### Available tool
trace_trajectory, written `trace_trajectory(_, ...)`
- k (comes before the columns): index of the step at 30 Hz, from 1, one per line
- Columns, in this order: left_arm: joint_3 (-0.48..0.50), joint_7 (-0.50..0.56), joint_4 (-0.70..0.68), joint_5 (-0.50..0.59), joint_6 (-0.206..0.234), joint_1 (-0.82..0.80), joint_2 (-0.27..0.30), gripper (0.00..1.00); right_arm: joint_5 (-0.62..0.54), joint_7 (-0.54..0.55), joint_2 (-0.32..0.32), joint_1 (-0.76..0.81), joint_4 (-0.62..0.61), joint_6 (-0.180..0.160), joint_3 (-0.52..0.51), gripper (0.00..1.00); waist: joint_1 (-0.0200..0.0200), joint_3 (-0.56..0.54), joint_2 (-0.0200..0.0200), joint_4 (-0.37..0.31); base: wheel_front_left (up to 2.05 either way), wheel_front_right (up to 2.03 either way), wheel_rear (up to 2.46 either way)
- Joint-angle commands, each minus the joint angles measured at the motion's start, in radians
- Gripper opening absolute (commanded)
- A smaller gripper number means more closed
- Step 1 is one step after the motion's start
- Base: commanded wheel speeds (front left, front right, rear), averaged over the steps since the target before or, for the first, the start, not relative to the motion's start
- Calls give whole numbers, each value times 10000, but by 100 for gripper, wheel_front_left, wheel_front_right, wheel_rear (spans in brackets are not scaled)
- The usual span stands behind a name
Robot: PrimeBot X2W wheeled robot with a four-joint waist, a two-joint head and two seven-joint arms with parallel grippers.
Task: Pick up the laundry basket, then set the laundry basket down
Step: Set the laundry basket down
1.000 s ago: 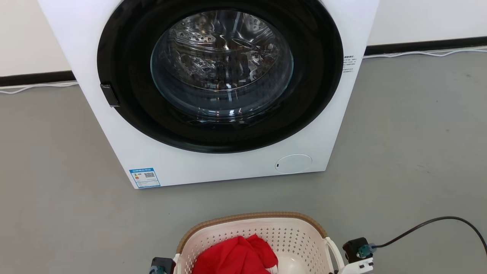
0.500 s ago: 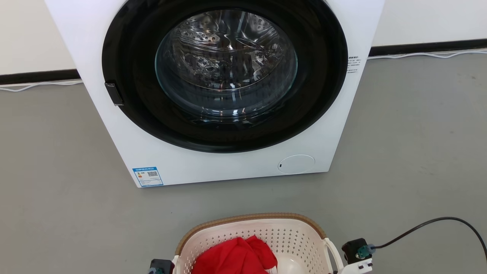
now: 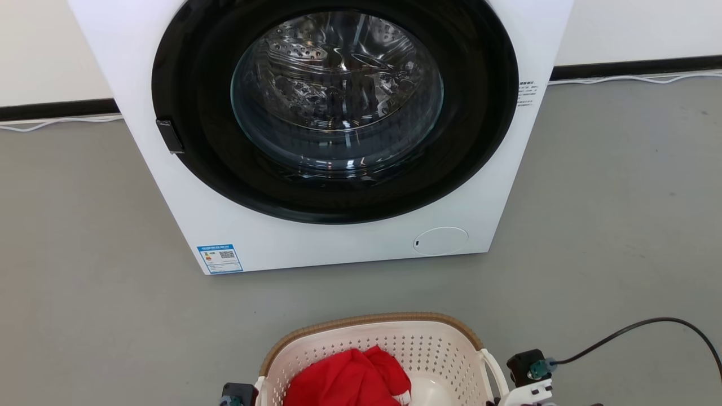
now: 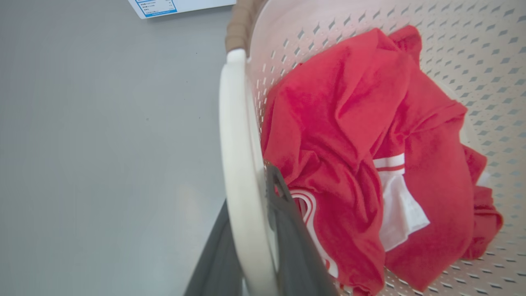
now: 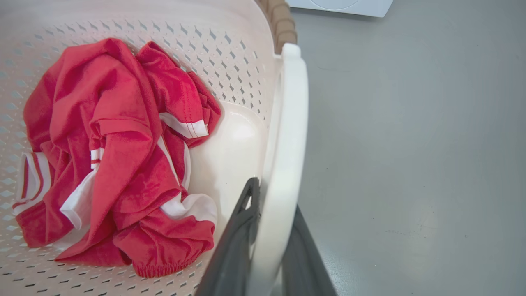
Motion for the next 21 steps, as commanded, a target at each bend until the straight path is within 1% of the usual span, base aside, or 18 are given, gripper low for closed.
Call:
trace_trajectory(1,76,-198,-171,-6,-23,-598,10,0,41,-176,203,-257,-154,161,238,0,0,21,-1,10,0,0,0)
trace_trajectory(12,55,-501,-42,-252,79,-1408,10,0,31,-648,203,-914,-144,161,240,0,0,820,-1,24,0,0,0)
trace_trajectory(21,186,-748,84,-161,101,-2494,90,0,-96,-1327,203,-1906,95,161,53,0,0,2029,-1,86,0,0,0)
